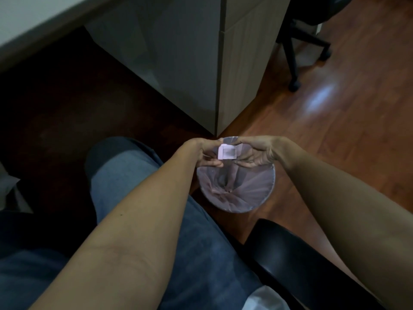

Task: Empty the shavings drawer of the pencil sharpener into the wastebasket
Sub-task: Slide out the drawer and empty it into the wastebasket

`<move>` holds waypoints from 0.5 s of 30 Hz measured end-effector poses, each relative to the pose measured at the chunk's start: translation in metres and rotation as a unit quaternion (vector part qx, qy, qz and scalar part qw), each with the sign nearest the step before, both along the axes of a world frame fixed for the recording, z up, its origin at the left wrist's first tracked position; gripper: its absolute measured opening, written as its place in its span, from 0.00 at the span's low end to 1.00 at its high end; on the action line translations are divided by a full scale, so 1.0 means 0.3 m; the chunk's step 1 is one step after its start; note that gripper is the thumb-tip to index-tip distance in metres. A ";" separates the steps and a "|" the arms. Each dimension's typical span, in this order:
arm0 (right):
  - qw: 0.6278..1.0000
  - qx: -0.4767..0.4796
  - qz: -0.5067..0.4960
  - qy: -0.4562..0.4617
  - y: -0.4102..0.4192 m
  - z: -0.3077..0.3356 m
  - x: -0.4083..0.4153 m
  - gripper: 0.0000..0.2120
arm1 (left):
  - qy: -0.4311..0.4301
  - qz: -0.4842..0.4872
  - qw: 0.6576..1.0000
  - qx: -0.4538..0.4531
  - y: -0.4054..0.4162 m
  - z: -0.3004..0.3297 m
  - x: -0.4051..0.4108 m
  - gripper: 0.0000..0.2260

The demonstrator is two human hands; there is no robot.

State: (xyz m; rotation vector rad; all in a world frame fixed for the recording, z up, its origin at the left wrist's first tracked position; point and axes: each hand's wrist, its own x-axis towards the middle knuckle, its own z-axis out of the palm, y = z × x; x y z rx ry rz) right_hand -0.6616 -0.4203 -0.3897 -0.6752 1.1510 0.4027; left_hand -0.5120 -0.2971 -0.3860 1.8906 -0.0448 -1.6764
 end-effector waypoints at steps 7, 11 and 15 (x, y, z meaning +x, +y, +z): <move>1.000 -0.020 -0.004 -0.016 -0.007 0.045 0.006 0.32 | -0.003 -0.004 1.000 -0.009 -0.022 0.003 0.024 0.17; 0.996 -0.057 -0.023 -0.068 -0.009 0.046 -0.012 0.23 | 0.013 0.014 0.998 -0.067 -0.023 0.020 0.036 0.11; 0.988 -0.080 0.000 -0.131 -0.021 0.078 -0.039 0.13 | 0.001 0.018 0.987 -0.159 -0.002 0.066 0.053 0.18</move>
